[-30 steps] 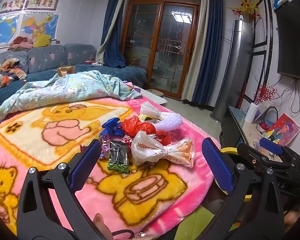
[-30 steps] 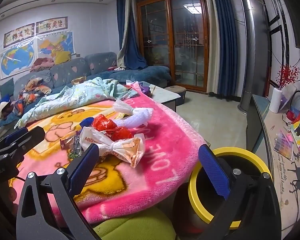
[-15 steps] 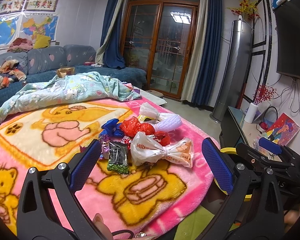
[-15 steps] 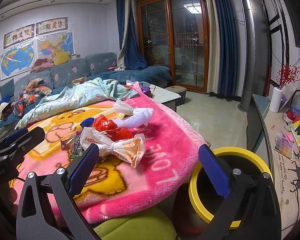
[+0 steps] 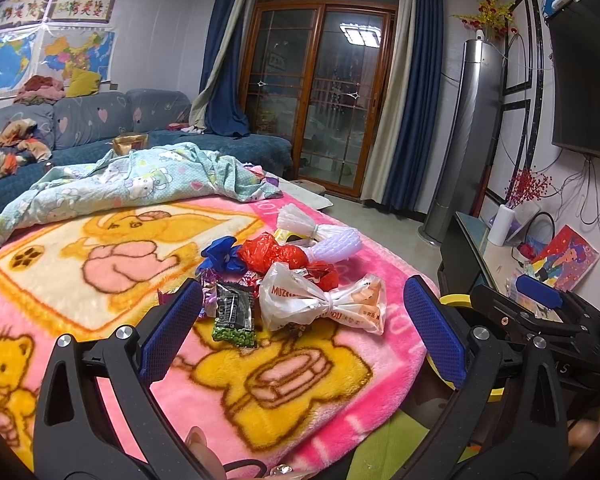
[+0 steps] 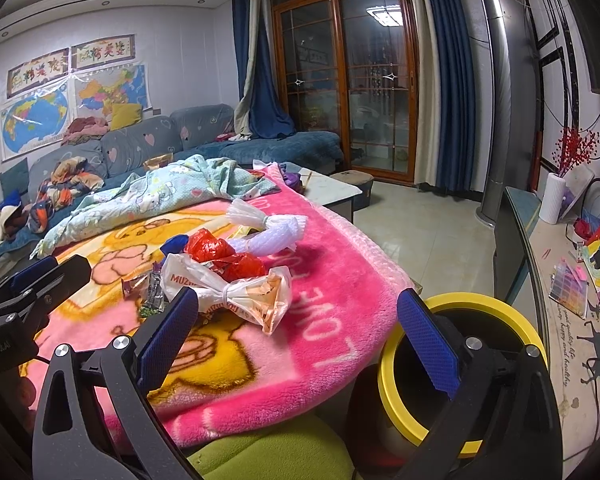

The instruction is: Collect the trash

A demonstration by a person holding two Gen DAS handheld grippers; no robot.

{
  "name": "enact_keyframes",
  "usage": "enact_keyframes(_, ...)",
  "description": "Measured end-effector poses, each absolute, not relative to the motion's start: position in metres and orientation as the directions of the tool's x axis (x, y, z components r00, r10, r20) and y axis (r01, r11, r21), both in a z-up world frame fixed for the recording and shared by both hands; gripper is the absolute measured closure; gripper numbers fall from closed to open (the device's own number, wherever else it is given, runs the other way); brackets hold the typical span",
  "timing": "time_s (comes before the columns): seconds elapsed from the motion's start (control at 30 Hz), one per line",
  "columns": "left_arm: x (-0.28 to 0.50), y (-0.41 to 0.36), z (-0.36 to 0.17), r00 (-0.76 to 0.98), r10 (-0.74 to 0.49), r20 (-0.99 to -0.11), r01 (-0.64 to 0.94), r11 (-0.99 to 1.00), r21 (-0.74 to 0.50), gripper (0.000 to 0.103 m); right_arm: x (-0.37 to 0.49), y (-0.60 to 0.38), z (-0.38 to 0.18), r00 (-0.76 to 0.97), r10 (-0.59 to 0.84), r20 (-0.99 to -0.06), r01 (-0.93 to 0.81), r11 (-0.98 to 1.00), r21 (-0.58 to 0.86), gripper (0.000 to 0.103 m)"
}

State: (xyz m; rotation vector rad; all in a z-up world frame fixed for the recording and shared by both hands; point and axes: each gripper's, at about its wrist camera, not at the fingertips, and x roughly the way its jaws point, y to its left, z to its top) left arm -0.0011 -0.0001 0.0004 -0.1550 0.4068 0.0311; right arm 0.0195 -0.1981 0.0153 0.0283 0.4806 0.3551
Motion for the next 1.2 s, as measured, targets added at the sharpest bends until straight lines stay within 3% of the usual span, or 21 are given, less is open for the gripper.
enact_keyframes(0.67,-0.003,0.002,0.003,0.914,0.005,-0.405,-0.076,0.984,-0.16,0.01,0.016,-0.192,0.018,0.814,0.371,-0.446,-0.364,0.925,0.105,0.006)
enact_keyframes(1.2,0.012,0.062,-0.001,0.894,0.082,-0.44,-0.199,0.954,-0.226,0.01,0.04,-0.152,0.022,0.736,0.465,-0.492,-0.489,0.868,0.09,0.006)
